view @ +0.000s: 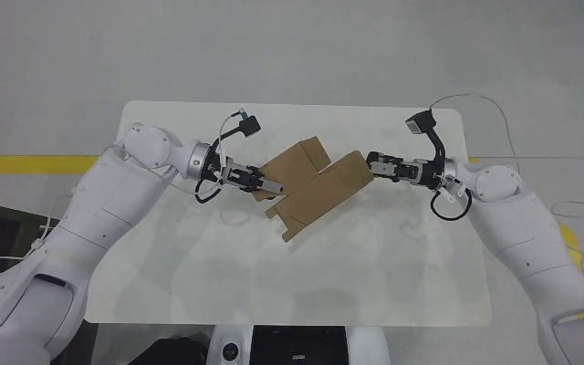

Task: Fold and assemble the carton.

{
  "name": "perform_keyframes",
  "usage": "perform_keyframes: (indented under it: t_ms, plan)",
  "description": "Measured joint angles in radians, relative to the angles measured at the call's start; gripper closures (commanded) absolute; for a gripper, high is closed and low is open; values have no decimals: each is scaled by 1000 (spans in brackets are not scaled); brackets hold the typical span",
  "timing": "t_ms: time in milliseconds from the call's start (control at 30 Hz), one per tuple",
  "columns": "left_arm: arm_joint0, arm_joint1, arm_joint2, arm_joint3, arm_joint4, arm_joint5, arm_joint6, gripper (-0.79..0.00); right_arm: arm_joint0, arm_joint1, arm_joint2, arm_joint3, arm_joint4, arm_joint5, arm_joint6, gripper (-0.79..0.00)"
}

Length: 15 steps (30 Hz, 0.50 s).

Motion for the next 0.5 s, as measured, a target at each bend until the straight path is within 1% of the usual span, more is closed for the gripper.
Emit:
perform_keyframes:
  t_ms: [233,267,333,367,500]
  plan:
    - [0,0,1,-1,1,1,0,0,0,0,0,0,0,0,0,-785]
    - [1,1,9,-12,9,1,-2,0,0,0,0,0,0,0,0,-785]
    - [4,9,28,-72,32,-15,14,0,0,0,0,0,0,0,0,-785]
    - [4,11,30,-85,35,-20,19,0,0,0,0,0,0,0,0,-785]
    - [4,11,30,-82,34,-20,20,0,0,0,0,0,0,0,0,-785]
